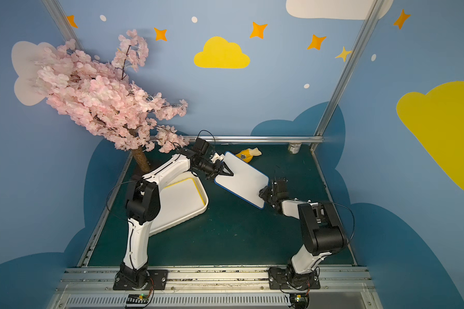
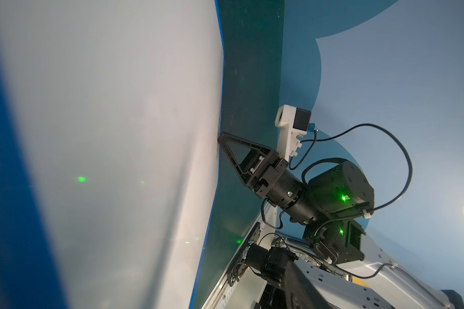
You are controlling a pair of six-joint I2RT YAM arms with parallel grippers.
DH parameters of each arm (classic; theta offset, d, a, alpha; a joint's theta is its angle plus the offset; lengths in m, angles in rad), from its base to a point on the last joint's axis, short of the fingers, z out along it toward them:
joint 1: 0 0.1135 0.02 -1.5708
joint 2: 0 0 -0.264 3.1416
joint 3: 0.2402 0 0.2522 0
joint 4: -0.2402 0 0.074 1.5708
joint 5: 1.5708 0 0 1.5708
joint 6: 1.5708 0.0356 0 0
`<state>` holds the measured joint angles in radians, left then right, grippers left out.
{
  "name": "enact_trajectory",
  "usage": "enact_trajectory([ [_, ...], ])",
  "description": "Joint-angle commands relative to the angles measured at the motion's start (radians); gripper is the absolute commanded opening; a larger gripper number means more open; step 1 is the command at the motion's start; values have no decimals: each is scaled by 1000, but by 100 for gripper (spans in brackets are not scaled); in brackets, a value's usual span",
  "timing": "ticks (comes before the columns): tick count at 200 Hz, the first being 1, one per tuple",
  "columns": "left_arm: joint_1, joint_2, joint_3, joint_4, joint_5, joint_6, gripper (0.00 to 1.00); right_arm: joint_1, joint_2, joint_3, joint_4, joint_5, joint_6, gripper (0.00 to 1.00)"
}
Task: Put the whiteboard into the storage box
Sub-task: Pick up the whiteboard at the center of the board.
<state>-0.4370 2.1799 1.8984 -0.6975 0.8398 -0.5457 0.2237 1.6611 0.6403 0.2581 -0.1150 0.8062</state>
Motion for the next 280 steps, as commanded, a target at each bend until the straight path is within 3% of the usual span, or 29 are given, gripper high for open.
enact_trajectory([
  [1, -4, -52, -15, 52, 8, -3, 61, 40, 114, -86, -269, -126, 4, 51],
  [26, -6, -66, -37, 84, -8, -14, 45, 41, 111, -89, -266, -125, 4, 50],
  [69, -6, -84, -60, 110, -33, -12, 33, 41, 94, -86, -269, -130, -2, 49],
  [166, -16, -137, -133, 228, -47, -53, 17, 42, -109, -131, -259, -105, -4, 49],
  [237, -50, -230, -226, 325, -137, -92, 3, 41, -390, -103, -426, -11, -99, 53],
  [280, -68, -339, -352, 421, -224, -128, 3, 41, -573, -54, -568, 40, -174, 57],
])
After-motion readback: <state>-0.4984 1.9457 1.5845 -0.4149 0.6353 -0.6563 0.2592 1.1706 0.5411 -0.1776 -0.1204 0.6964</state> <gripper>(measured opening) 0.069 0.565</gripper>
